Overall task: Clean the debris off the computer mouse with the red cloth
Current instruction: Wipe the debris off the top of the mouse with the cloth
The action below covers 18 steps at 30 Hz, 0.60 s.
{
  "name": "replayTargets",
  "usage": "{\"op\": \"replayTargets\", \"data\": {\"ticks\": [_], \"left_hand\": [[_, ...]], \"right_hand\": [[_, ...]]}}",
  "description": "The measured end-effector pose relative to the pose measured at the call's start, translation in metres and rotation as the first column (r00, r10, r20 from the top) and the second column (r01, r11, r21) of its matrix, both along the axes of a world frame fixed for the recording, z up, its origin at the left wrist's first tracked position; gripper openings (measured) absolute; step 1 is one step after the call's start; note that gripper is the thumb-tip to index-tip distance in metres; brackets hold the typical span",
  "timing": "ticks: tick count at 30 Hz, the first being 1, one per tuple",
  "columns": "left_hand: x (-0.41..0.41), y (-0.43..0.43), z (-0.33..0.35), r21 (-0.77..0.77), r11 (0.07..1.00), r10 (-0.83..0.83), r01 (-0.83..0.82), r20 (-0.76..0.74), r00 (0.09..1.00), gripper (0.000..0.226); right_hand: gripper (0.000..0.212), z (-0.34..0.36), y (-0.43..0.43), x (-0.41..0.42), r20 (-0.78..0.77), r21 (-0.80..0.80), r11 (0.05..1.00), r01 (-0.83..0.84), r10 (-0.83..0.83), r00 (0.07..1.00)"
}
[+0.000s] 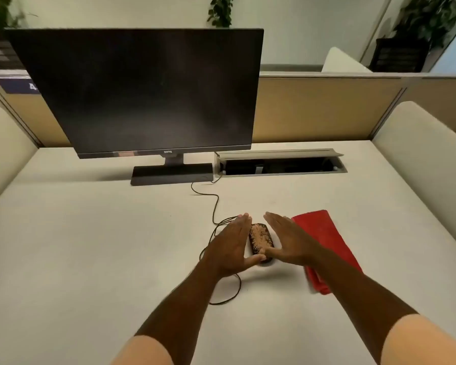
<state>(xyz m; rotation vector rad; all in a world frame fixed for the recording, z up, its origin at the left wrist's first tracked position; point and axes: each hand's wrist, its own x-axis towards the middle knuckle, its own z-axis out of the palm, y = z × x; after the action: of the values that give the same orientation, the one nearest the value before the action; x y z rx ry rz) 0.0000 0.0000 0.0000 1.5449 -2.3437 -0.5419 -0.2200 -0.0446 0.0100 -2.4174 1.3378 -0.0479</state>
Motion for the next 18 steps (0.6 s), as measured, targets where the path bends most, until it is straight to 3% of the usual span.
{"op": "replayTargets", "data": {"ticks": [8,18], "left_hand": [[-0.012,-0.008,-0.02,0.095,0.995,0.016,-0.012,-0.041,0.999,0.129],[-0.013,-0.03,-0.031,0.23,0.972,0.06,-0.044,-0.064,0.996,0.144]], "right_hand": [[0.124,-0.018,-0.014,-0.009,-0.031,0.104,0.994,-0.029,0.032,0.999],[0.125,-0.034,-0.026,-0.009,-0.033,0.175,0.983,-0.049,0.055,0.998]]}}
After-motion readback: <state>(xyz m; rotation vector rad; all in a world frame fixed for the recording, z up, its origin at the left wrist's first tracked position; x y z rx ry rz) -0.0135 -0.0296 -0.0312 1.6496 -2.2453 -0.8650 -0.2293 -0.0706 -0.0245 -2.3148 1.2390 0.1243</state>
